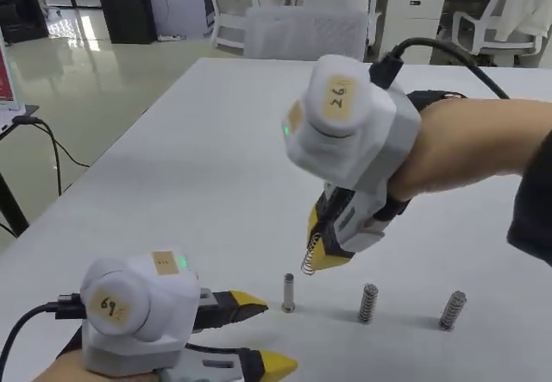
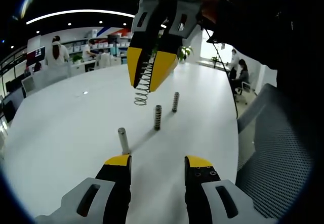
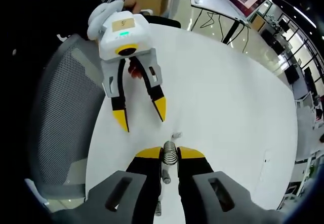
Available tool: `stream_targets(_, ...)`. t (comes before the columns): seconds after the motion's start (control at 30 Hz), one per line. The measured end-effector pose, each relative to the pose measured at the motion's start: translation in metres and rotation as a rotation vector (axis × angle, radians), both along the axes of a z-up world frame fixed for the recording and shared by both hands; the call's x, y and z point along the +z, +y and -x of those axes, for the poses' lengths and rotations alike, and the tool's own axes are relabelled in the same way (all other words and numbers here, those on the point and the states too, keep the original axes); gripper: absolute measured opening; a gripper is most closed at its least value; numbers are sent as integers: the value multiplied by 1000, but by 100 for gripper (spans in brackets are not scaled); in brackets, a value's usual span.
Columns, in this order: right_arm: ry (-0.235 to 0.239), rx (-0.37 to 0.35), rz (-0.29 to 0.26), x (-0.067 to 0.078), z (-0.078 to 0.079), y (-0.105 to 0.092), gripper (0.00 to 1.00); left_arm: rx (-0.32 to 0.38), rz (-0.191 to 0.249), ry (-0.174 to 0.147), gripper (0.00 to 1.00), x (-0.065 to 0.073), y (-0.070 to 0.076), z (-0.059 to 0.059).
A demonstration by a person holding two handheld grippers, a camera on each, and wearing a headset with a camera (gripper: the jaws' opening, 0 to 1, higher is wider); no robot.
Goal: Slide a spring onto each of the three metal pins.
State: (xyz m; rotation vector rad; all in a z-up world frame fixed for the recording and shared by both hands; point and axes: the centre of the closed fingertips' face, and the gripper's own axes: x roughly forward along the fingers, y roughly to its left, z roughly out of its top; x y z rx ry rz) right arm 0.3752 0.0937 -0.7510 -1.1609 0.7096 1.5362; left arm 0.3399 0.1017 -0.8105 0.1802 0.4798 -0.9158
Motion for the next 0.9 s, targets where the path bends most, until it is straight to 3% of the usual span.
stream_targets(0.23,2,12,9,-3,-7,12,8,-5,-1,1,35,0,-1,0)
stream_targets(0.9,22,29,93,-35,-17,23,8,-1,1,5,35,0,0,1)
